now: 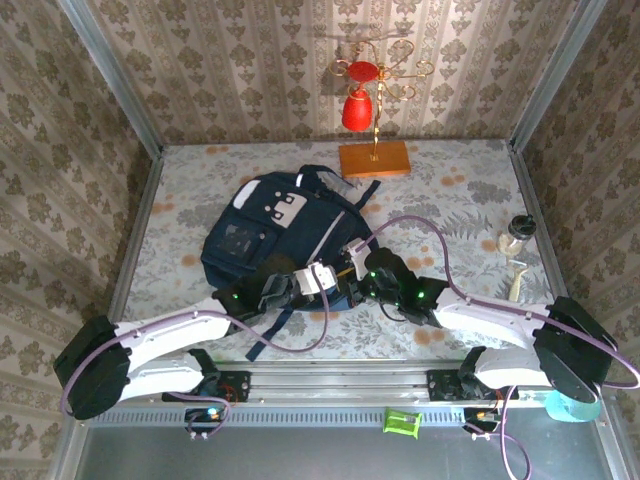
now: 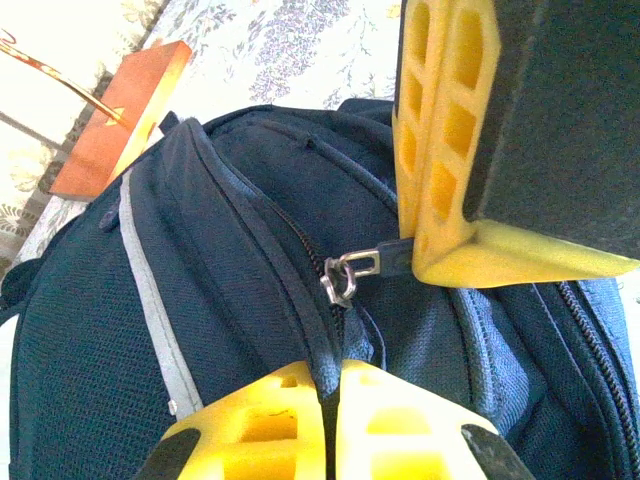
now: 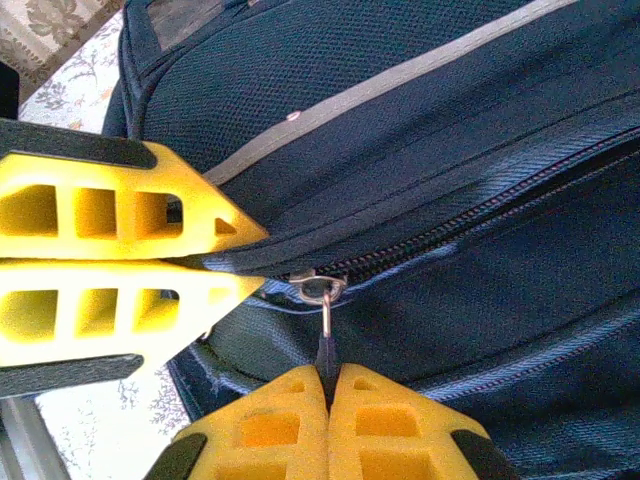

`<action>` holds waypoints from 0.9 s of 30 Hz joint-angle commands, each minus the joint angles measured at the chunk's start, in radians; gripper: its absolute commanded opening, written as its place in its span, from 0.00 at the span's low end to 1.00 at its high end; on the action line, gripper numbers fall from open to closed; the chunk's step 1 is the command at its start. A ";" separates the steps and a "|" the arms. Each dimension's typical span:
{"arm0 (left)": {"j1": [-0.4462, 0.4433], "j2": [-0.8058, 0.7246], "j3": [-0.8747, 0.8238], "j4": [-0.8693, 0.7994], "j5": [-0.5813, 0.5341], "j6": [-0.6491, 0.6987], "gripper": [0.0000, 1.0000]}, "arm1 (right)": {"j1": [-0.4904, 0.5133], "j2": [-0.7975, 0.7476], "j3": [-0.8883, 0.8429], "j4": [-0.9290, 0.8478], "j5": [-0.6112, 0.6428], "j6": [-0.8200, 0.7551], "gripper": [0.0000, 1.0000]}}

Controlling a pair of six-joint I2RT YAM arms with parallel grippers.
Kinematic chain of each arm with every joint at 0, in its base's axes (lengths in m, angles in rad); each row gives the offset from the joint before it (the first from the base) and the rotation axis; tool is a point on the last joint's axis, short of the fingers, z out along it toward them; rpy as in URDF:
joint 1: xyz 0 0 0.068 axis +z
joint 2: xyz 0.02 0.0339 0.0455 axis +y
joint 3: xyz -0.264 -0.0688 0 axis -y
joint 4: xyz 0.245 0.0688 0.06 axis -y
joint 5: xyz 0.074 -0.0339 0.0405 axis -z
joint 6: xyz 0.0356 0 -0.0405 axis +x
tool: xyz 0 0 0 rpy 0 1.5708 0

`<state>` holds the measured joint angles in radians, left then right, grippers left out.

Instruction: Pack books, pencil case, and school supplies into a backpack

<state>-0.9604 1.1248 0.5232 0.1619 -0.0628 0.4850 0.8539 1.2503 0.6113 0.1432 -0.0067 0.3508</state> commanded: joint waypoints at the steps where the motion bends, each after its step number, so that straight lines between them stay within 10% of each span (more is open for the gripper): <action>1: 0.018 -0.040 -0.029 0.005 -0.003 -0.028 0.00 | -0.005 -0.027 0.030 -0.058 0.149 0.010 0.00; 20: 0.149 -0.199 -0.164 0.095 0.067 -0.177 0.01 | -0.158 0.073 0.150 -0.172 0.233 0.000 0.00; 27: 0.157 -0.266 -0.174 0.069 0.091 -0.220 0.44 | -0.126 0.074 0.104 -0.018 0.013 0.012 0.00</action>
<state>-0.8085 0.8852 0.3462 0.2218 0.0551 0.3065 0.7238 1.3224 0.7357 0.0631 0.0544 0.3626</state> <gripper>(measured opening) 0.396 0.053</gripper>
